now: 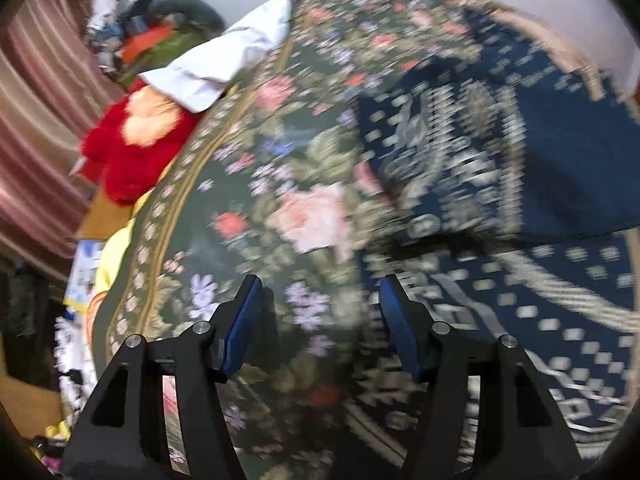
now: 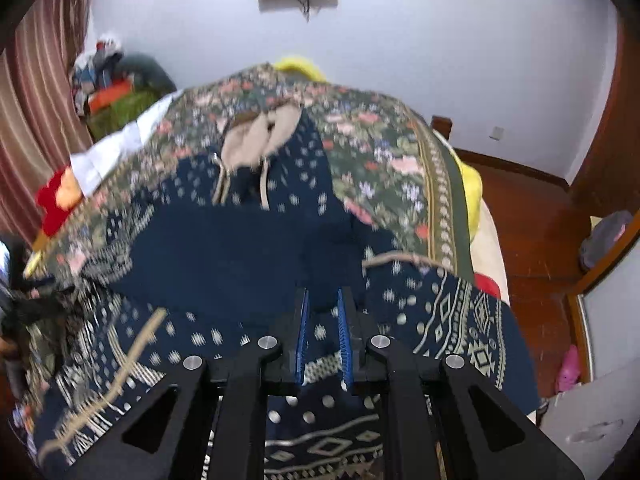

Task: Fold large clothes

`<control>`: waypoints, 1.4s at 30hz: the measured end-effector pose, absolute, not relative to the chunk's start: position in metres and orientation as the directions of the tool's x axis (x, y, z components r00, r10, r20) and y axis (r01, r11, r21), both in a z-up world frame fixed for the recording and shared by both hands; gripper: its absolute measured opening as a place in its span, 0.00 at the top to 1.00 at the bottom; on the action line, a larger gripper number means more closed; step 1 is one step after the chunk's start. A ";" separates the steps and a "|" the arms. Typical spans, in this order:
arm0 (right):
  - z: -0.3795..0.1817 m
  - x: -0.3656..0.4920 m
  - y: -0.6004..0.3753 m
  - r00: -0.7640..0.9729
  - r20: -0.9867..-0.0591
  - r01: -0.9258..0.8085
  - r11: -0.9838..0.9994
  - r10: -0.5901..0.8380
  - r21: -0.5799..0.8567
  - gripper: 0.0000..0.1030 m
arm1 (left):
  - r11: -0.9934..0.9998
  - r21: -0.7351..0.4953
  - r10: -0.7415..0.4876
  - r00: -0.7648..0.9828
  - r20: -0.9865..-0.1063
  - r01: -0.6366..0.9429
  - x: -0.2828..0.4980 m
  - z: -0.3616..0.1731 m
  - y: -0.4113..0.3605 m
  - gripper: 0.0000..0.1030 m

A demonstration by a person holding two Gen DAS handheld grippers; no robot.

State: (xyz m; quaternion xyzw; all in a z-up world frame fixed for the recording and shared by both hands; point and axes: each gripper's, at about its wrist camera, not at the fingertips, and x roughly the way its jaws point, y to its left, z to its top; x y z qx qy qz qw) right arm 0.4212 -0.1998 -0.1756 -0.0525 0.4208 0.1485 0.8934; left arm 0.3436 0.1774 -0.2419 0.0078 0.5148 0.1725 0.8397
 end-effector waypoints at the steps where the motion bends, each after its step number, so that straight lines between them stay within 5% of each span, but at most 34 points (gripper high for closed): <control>1: -0.178 0.422 -0.200 0.588 -0.777 -0.316 0.948 0.222 0.032 0.90 | 0.947 0.177 0.281 0.425 -0.861 -0.269 0.347 -0.235 0.172 0.41; 7: -0.188 0.444 -0.188 0.534 -0.817 -0.302 0.951 0.219 0.058 0.90 | 0.985 0.100 0.160 0.509 -0.846 -0.143 0.385 -0.208 0.134 0.34; 14: -0.210 0.473 -0.129 0.474 -0.857 -0.381 0.925 0.201 0.006 0.90 | 0.996 -0.049 -0.012 0.452 -0.892 -0.072 0.441 -0.241 0.096 0.34; 20: -0.259 0.485 -0.097 0.453 -0.890 -0.423 0.890 0.048 -0.167 0.90 | 0.992 -0.109 -0.072 0.404 -0.912 -0.070 0.450 -0.271 0.092 0.31; 22: -0.260 0.478 -0.096 0.512 -0.859 -0.422 0.871 0.000 -0.252 0.83 | 0.989 -0.129 -0.088 0.406 -0.910 -0.073 0.447 -0.274 0.097 0.26; 24: -0.262 0.472 -0.094 0.568 -0.821 -0.405 0.846 -0.064 -0.346 0.59 | 0.985 -0.152 -0.108 0.403 -0.909 -0.077 0.443 -0.278 0.101 0.22; 35: -0.221 0.457 -0.121 0.571 -0.819 -0.327 0.902 -0.047 -0.280 0.54 | 0.993 -0.086 -0.053 0.369 -0.928 -0.075 0.406 -0.260 0.089 0.23; 42: -0.160 0.414 -0.220 0.644 -0.764 -0.220 0.963 0.024 -0.155 0.13 | 0.998 -0.057 -0.044 0.405 -0.913 -0.020 0.380 -0.221 0.062 0.23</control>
